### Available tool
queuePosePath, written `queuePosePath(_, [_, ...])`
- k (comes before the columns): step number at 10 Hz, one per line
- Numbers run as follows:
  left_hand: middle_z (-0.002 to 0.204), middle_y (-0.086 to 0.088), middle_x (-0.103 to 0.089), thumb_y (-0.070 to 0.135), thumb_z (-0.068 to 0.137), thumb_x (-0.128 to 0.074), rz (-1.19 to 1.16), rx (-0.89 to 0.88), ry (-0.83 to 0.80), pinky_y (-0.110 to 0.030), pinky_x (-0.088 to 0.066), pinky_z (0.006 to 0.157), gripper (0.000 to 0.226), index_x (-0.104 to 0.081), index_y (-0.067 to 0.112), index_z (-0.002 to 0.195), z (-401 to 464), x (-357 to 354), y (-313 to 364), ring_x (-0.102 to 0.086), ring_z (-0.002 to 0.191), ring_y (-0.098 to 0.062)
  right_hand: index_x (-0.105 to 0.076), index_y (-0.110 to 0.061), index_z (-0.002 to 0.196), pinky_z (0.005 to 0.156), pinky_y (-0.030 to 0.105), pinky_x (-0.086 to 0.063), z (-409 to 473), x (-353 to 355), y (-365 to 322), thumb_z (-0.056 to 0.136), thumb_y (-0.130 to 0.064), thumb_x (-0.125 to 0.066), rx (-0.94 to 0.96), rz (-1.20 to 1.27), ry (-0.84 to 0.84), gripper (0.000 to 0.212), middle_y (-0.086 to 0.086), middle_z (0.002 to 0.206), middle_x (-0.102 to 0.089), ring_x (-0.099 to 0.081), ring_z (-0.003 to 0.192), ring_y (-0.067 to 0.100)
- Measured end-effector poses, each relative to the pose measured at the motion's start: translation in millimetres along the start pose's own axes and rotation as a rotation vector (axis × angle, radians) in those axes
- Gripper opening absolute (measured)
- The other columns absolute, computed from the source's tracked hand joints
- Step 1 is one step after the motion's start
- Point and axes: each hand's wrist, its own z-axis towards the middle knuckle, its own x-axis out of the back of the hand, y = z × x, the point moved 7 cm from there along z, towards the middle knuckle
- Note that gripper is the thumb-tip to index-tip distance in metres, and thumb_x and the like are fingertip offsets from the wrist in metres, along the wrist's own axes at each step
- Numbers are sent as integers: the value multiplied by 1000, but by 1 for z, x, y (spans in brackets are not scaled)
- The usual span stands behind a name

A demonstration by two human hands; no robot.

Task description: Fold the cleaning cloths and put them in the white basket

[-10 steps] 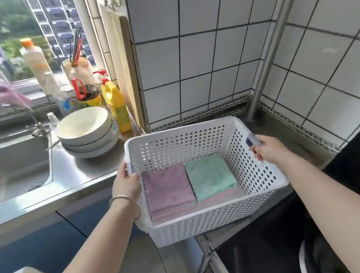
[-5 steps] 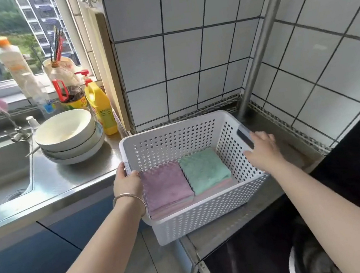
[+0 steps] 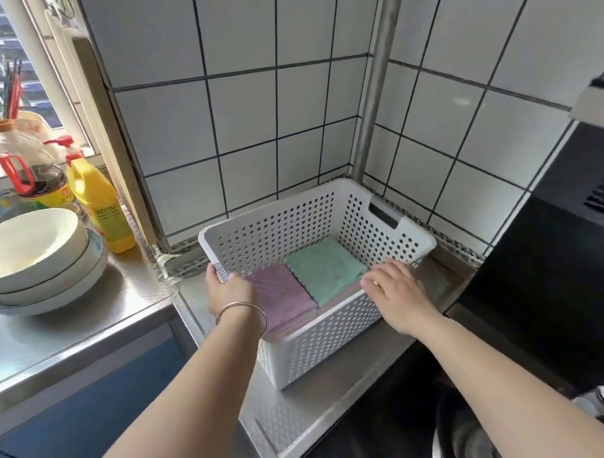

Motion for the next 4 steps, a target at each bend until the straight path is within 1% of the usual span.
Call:
queuePosePath(1, [134, -7, -53, 10, 93, -39, 17, 0, -27, -40, -46, 98, 51, -33, 26, 141, 7, -14, -5, -57, 110, -32, -50, -20, 125, 116, 35, -14, 8, 1, 12, 98, -42, -24, -12, -24, -16, 43, -3, 142, -39, -17, 139, 17])
queuePosePath(2, [136, -5, -52, 10, 92, -41, 26, -14, -42, -40, -44, 100, 50, -34, 24, 140, 10, -23, -6, -56, 113, -31, -49, -21, 123, 117, 35, -13, 10, 2, 18, 99, -41, -23, -36, -18, -27, 41, -2, 142, -38, -14, 139, 16])
queuePosePath(3, [137, -6, -51, 10, 92, -41, 31, -27, -56, -39, -42, 102, 49, -36, 22, 140, 13, -27, -5, -54, 116, -30, -47, -20, 124, 116, 34, -11, 14, 2, 19, 99, -41, -22, -18, -38, -2, 41, -1, 141, -38, -14, 139, 17])
queuePosePath(4, [135, -11, -52, 20, 92, -41, 94, -37, -126, -44, -42, 103, 45, -39, 19, 136, 18, -30, -4, -53, 116, -34, -38, -21, 135, 115, 36, -13, 14, 6, 19, 98, -42, -26, -30, 9, 2, 44, -2, 147, -31, -13, 140, 17])
